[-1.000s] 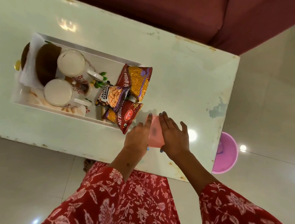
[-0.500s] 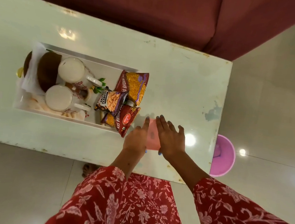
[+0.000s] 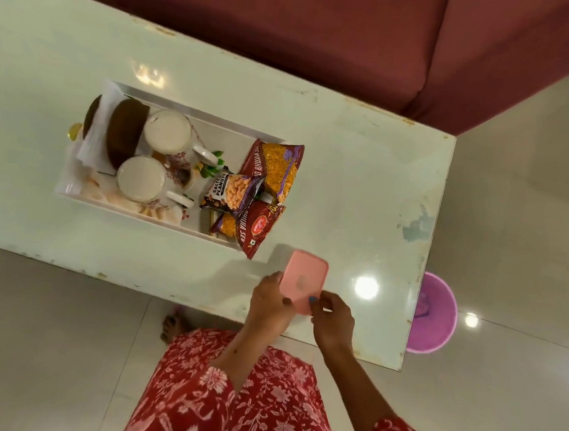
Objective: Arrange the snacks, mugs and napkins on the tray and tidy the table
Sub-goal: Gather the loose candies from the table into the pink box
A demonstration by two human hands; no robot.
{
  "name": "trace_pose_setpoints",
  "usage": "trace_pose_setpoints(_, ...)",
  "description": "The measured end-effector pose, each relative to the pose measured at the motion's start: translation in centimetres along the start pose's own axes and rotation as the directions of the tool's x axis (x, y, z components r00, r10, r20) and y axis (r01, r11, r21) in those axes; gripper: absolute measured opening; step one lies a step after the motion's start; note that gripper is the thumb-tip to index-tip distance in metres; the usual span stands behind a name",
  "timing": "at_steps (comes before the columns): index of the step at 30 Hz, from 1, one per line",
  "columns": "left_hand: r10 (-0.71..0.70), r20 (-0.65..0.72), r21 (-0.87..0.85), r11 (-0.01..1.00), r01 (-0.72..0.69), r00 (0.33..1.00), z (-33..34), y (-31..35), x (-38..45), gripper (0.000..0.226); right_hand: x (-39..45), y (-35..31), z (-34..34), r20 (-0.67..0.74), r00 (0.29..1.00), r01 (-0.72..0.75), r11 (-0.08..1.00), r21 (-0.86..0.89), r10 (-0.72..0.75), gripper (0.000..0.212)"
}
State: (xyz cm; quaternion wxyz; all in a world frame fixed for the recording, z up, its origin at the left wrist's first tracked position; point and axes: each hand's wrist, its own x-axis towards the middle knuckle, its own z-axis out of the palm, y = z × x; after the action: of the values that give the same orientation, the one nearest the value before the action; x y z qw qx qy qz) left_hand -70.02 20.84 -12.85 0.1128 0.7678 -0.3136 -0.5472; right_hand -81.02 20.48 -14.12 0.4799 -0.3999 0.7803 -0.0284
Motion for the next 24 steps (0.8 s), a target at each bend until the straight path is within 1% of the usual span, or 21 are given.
trace_pose_setpoints(1,-0.029,-0.006,-0.032,0.999,0.029,1.000,-0.1,0.2,-0.6,0.045,-0.2,0.3,0.1,-0.012,0.998,-0.054,0.997,0.059,0.055,0.030)
trace_pose_setpoints(3,-0.062,-0.027,-0.104,0.993,0.058,0.998,-0.6,0.7,-1.4,0.043,-0.1,0.5,0.1,-0.014,0.990,-0.136,0.976,0.171,0.140,0.027)
trace_pose_setpoints(6,-0.095,-0.085,-0.197,0.977,0.076,0.992,-1.6,0.8,-1.7,0.040,0.8,-0.6,-0.1,-0.033,0.989,-0.132,0.955,0.265,0.146,0.027)
trace_pose_setpoints(9,-0.164,-0.099,-0.286,0.949,0.130,0.981,-2.3,-0.2,-0.8,0.037,2.7,-3.0,-0.2,-0.074,0.989,-0.100,0.937,0.335,0.132,0.025)
trace_pose_setpoints(11,-0.214,-0.093,-0.375,0.912,0.165,0.972,-2.7,-1.0,-0.1,0.035,4.2,-4.8,-0.1,-0.094,0.989,-0.071,0.936,0.346,0.110,0.023)
trace_pose_setpoints(14,-0.272,-0.057,-0.500,0.840,0.208,0.961,-3.0,-2.1,0.5,0.034,6.3,-7.0,0.0,-0.118,0.990,-0.033,0.953,0.302,0.071,0.020)
trace_pose_setpoints(17,-0.292,-0.050,-0.530,0.819,0.223,0.955,-3.1,-3.1,0.6,0.033,7.6,-8.5,0.0,-0.121,0.990,-0.031,0.957,0.287,0.069,0.020)
trace_pose_setpoints(24,-0.318,-0.072,-0.522,0.820,0.236,0.945,-3.2,-4.0,0.0,0.032,8.9,-9.2,0.4,-0.125,0.990,-0.032,0.976,0.216,0.061,0.023)
